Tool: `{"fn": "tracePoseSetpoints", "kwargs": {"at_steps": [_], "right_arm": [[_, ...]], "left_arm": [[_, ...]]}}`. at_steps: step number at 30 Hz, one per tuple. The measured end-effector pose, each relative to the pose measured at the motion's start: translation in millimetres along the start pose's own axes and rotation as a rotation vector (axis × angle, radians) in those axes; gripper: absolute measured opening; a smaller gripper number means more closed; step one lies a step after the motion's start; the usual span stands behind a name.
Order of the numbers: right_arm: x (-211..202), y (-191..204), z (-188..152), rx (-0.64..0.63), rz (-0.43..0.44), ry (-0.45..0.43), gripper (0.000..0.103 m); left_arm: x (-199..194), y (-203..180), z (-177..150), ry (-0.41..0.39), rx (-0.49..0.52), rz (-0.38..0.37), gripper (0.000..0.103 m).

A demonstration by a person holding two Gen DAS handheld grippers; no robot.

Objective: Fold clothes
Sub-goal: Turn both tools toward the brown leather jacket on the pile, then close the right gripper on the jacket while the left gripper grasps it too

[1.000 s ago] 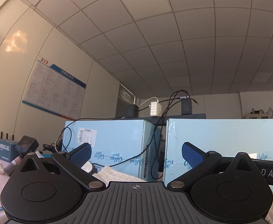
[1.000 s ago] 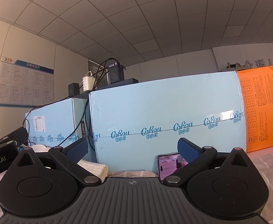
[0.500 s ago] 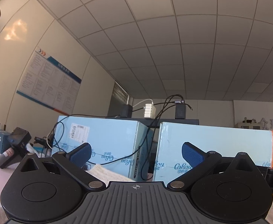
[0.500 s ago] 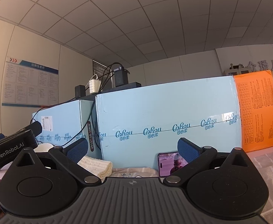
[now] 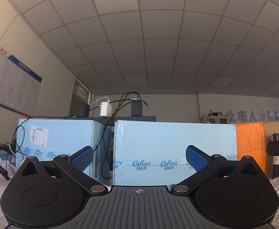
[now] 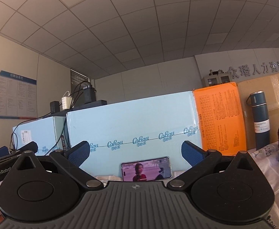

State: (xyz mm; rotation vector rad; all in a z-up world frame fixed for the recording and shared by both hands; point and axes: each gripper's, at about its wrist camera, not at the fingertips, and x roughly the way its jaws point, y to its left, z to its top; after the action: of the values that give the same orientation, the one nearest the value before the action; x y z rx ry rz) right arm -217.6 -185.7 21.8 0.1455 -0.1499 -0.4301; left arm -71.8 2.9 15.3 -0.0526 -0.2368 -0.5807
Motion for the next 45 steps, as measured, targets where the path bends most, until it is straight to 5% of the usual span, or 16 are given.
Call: {"fn": "tracePoseSetpoints", "kwargs": {"at_steps": [16, 20, 26, 39, 45], "right_arm": [[-46.6, -119.4, 27.1, 0.007, -0.288, -0.091, 0.103], [-55.6, -152.7, 26.8, -0.029, -0.374, -0.073, 0.103], [-62.2, -201.6, 25.4, -0.088, -0.512, 0.011, 0.103], [-57.6, -263.6, 26.9, -0.195, -0.656, 0.098, 0.103], [-41.2, -277.1, 34.4, -0.232, -0.684, 0.096, 0.103]], "left_arm": [[20.3, -116.1, -5.9, 0.096, 0.205, -0.428, 0.103], [28.0, -143.4, -10.5, 0.103, 0.227, -0.483, 0.103], [39.3, -180.4, -15.7, 0.166, 0.179, -0.664, 0.103], [68.4, -257.4, -5.5, 0.166, 0.272, -0.815, 0.103], [114.0, -290.4, 10.9, 0.202, 0.221, -0.778, 0.103]]}}
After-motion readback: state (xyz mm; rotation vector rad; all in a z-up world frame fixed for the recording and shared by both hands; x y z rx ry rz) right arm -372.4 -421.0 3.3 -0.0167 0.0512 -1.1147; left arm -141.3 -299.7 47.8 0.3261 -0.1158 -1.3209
